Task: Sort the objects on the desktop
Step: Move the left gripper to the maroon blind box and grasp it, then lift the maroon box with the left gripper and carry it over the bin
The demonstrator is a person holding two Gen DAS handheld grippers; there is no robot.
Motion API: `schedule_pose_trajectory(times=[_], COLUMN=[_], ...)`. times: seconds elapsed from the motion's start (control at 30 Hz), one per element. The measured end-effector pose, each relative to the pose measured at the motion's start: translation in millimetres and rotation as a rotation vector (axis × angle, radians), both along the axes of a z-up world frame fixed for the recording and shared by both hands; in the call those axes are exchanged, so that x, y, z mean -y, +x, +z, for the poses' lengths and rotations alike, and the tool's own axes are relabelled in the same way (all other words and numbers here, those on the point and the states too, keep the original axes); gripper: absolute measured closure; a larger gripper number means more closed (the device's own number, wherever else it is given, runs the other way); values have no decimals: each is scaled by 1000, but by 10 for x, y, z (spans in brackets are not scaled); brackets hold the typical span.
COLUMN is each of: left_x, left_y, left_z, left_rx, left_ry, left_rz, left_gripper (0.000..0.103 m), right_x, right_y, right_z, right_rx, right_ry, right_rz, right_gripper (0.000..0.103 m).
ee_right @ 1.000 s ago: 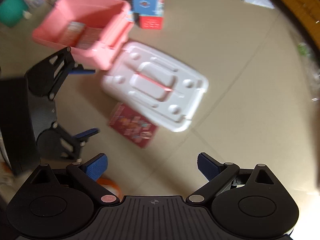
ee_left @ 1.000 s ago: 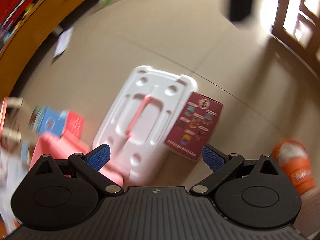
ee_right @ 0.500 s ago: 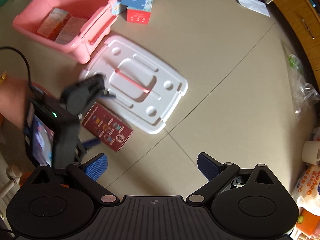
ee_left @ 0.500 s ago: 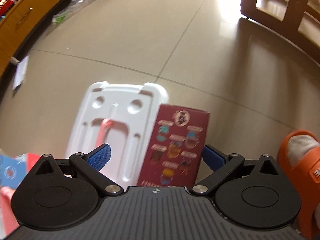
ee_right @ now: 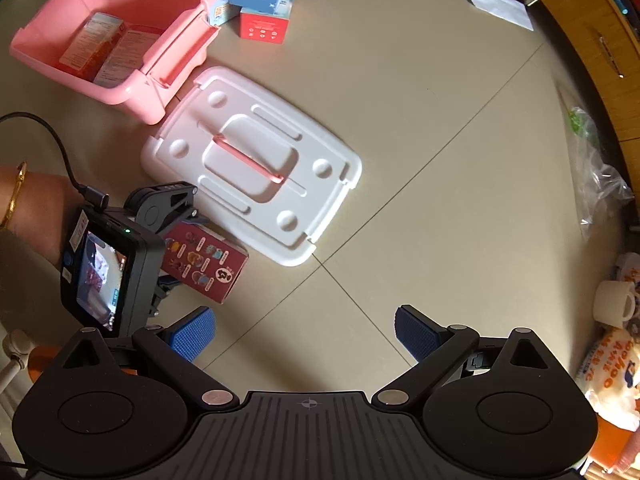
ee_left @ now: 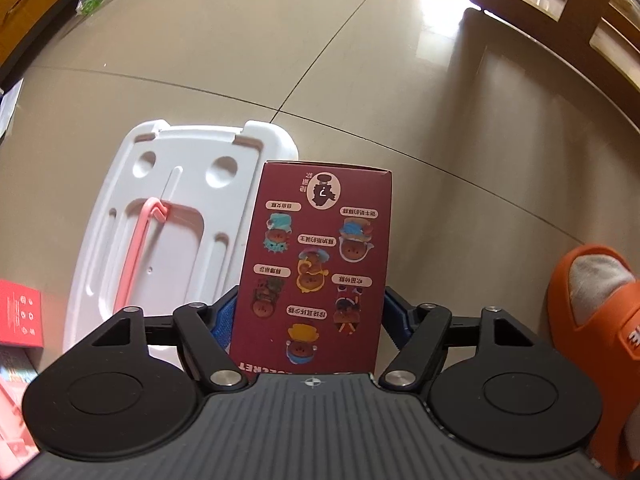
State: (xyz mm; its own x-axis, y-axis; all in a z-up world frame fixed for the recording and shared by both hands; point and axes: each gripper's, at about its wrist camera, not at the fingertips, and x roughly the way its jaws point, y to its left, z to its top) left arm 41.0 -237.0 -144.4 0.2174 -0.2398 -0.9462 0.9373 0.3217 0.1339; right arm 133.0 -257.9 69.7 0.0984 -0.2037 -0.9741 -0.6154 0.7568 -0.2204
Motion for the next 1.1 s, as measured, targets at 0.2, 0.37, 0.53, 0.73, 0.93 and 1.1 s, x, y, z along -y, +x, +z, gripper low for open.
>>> schedule_pose_trajectory(times=[0.2,0.37,0.53,0.73,0.93,1.1], left_x=[-63,-187,-311,-598,-960,-1277], left_y=[-44,-104,-163,-194,-187,-172], left_z=[176,370,565,838,1056,1280], left_rx=[-19,-17,-14,17,51,71], left_ry=[10,4,-2,-14,-23,-41], left_rz=[77,154,231,344,482,602], left_gripper=[38,39,39,39,39,39], right_x=[-41,-94,-179,-309,-454,-610], right_y=[-81,-168,-273,-333,-383,-434], right_z=[12,-12,-9,5,79,202], right_rx=[-28,-67,-102,-106,-78,-28], right_ry=[1,7,41,61,93,128], right_rz=[35,42,54,69,75,115], right_gripper=[8,8,8,8,8,8])
